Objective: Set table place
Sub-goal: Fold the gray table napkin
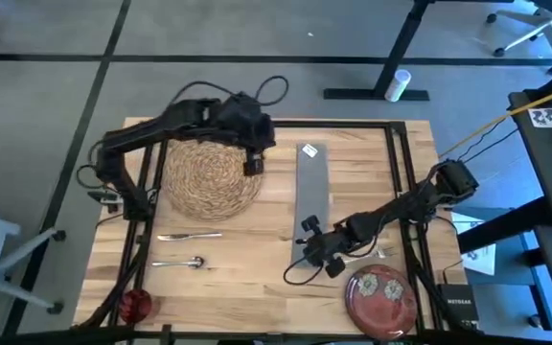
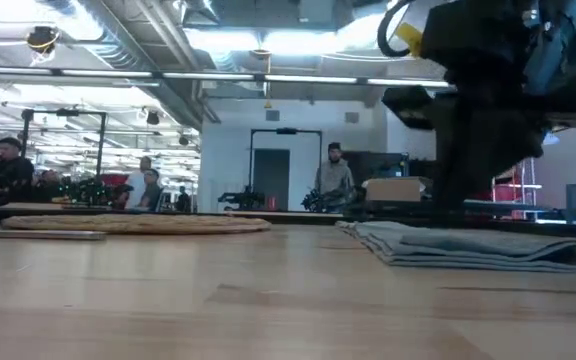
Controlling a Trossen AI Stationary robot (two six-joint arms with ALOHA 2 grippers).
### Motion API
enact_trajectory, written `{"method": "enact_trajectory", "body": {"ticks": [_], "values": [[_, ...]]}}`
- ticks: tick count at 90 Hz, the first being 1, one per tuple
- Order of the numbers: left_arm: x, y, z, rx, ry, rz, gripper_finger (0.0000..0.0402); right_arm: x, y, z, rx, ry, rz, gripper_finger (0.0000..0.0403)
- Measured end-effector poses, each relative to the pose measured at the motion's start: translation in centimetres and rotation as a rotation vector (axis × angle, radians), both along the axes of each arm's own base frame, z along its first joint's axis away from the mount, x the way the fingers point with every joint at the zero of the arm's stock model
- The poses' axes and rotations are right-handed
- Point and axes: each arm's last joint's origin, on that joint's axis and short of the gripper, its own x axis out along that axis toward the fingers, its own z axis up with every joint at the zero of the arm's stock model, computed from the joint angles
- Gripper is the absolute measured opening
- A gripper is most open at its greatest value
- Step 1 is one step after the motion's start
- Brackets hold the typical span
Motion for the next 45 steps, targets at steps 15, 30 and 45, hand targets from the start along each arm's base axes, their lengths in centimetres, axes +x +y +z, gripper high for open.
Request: {"method": "enact_trajectory", "body": {"ticks": [15, 30, 45], "values": [[-0.6, -2.8, 1.5, 0.020, -0.108, -0.091, 0.0000, -0.4, 1.5, 1.7, -0.133, 0.014, 0.044, 0.0000], [-0.5, -4.7, 1.1, 0.047, -0.243, -0.161, 0.0000, -0.9, 2.5, 2.1, -0.164, 0.005, 0.077, 0.0000], [-0.6, -5.3, -2.0, 0.058, -0.302, -0.186, 0.0000, -1.3, 2.6, 2.0, -0.185, 0.037, 0.095, 0.0000]]}}
